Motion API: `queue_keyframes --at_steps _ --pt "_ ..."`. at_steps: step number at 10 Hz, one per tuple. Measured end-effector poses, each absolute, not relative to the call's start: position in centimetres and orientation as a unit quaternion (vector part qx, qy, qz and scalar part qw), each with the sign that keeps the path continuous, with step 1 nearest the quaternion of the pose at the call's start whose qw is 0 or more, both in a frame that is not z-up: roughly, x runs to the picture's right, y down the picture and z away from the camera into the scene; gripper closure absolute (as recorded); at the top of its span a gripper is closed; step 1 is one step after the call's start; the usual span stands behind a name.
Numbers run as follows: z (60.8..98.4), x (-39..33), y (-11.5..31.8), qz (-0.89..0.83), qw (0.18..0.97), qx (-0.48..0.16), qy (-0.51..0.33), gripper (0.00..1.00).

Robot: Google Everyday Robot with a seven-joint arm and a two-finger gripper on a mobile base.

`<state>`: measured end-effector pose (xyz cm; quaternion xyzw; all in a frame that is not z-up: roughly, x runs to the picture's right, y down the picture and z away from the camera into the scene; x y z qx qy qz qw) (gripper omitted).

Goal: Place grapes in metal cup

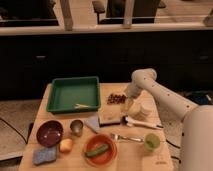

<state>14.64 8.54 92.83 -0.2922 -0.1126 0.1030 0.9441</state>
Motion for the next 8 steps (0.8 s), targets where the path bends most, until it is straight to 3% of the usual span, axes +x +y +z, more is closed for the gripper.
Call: queue_keyframes --at_steps 8 --pt "94.1 14.5 9.1 0.107 0.938 -0.307 -0.120 0.20"
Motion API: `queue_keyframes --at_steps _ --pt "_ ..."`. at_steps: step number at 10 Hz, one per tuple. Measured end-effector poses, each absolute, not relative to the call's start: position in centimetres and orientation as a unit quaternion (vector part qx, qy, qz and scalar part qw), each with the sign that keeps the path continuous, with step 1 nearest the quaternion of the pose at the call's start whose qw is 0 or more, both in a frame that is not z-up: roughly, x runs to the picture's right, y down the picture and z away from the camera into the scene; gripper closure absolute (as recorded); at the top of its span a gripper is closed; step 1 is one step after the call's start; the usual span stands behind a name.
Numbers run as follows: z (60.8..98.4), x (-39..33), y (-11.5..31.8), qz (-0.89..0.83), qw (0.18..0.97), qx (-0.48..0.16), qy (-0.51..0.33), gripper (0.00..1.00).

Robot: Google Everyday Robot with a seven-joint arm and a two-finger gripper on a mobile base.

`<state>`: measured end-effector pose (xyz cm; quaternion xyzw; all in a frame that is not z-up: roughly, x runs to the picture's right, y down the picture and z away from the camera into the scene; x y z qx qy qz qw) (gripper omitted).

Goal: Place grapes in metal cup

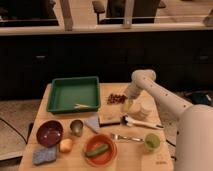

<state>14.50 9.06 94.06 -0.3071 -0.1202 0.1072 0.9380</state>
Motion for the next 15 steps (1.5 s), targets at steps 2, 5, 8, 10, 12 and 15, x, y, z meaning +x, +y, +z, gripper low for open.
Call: queue_keyframes --at_steps 2,5,8,10,12,15 --pt "94.3 14.6 9.1 0.109 0.937 -0.310 -0.121 0.20" --pt "94.5 14.5 9.3 0.110 0.935 -0.315 -0.122 0.20" --pt "94.7 14.6 9.6 0.115 0.933 -0.319 -0.122 0.20" --pt "94.8 14.7 9.7 0.117 0.931 -0.322 -0.123 0.20" --pt "94.8 14.7 9.9 0.120 0.929 -0.326 -0.123 0.20" --pt "94.9 14.8 10.2 0.124 0.927 -0.331 -0.124 0.20"
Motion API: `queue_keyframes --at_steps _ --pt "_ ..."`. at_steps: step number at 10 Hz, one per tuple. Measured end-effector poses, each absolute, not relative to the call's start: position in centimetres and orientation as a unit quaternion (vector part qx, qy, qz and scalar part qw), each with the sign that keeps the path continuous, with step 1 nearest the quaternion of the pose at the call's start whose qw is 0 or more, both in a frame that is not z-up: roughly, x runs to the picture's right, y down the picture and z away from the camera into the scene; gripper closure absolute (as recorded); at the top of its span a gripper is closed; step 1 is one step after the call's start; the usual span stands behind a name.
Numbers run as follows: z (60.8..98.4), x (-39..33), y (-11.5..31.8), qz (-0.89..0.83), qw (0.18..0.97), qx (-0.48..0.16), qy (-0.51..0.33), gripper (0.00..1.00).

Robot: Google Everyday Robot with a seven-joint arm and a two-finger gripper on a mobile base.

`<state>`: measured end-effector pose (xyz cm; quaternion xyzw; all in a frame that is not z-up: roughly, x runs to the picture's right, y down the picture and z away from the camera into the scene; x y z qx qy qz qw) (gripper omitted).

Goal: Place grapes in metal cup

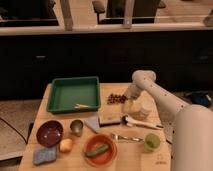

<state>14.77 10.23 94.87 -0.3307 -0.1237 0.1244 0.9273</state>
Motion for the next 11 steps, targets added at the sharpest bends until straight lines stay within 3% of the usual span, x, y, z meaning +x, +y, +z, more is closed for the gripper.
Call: queue_keyframes --at_steps 11 --pt "94.87 15.05 11.07 0.142 0.918 -0.347 -0.126 0.20"
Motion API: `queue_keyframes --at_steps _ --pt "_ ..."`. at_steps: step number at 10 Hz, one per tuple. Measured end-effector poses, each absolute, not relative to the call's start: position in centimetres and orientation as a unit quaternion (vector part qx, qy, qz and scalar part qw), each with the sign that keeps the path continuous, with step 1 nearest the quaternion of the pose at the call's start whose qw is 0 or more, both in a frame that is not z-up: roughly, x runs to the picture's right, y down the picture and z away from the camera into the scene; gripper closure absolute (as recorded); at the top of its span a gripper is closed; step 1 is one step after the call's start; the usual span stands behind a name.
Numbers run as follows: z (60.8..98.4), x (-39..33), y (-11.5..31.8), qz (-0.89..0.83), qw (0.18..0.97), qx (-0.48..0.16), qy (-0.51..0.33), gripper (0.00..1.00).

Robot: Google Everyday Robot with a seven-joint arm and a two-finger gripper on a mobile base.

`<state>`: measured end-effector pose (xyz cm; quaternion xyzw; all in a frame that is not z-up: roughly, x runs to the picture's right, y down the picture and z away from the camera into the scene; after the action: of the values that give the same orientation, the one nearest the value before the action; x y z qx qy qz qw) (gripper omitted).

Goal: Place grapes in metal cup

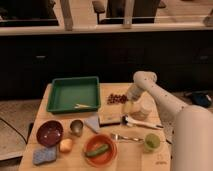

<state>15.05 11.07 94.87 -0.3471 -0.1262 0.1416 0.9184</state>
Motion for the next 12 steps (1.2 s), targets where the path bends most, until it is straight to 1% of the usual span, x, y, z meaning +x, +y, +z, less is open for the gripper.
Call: queue_keyframes --at_steps 12 --pt "94.71 15.48 11.51 0.159 0.909 -0.363 -0.126 0.20"
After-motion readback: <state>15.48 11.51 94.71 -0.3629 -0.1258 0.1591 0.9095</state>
